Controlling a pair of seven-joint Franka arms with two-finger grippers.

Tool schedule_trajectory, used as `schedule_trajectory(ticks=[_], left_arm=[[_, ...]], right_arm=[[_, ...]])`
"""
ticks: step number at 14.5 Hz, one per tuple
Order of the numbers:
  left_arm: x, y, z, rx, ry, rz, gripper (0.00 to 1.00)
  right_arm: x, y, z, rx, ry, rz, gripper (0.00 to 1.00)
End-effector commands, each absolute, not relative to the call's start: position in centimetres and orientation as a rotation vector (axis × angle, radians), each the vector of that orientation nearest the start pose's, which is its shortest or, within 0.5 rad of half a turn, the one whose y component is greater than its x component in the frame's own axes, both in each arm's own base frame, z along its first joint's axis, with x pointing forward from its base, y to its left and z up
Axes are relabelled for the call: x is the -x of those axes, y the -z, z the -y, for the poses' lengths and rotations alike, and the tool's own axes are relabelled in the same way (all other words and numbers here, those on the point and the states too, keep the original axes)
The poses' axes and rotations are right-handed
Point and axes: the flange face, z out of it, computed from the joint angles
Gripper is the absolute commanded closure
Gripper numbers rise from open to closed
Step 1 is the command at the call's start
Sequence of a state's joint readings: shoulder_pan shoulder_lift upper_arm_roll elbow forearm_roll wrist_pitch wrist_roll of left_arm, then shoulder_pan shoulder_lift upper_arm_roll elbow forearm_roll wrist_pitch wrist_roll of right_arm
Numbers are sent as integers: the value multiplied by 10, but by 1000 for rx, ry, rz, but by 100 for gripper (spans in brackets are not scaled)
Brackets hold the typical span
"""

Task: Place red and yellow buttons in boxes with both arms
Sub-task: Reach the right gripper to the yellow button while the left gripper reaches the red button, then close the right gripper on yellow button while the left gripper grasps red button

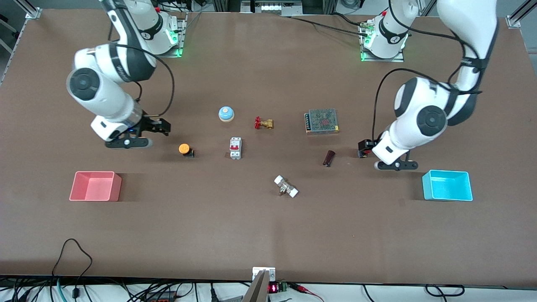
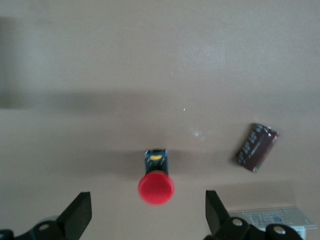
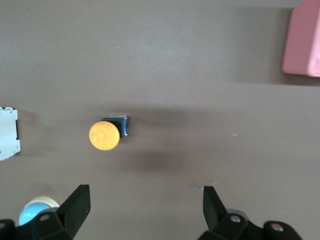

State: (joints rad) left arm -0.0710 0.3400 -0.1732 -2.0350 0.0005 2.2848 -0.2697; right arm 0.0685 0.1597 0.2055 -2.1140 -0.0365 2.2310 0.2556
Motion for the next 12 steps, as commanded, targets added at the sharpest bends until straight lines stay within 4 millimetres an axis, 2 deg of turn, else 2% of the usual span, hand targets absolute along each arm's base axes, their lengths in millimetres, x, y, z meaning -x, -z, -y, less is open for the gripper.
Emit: schedule_trajectory(ticks=[1, 4, 6, 10, 11, 12], left_arm=[[-557, -248, 144, 3181, -94, 64, 0], [-546, -209, 144, 3188, -43, 35, 0], [-544, -194, 145, 3187, -39, 21, 0], [-542, -188, 145, 3186, -53, 17, 0], [-542, -186, 144, 3186, -58, 19, 2], [-542, -185, 145, 3185, -61, 17, 9]], right_arm=[[-539, -312, -175, 3185, -16, 39, 0], [-542, -290, -190, 3168, 12, 1, 0], [-545, -280, -192, 3153, 33, 0, 0], [-549, -255, -195, 3125, 60, 1, 0], [-549, -249, -197, 3123, 52, 5, 0], [-547, -243, -198, 3124, 35, 5, 0]])
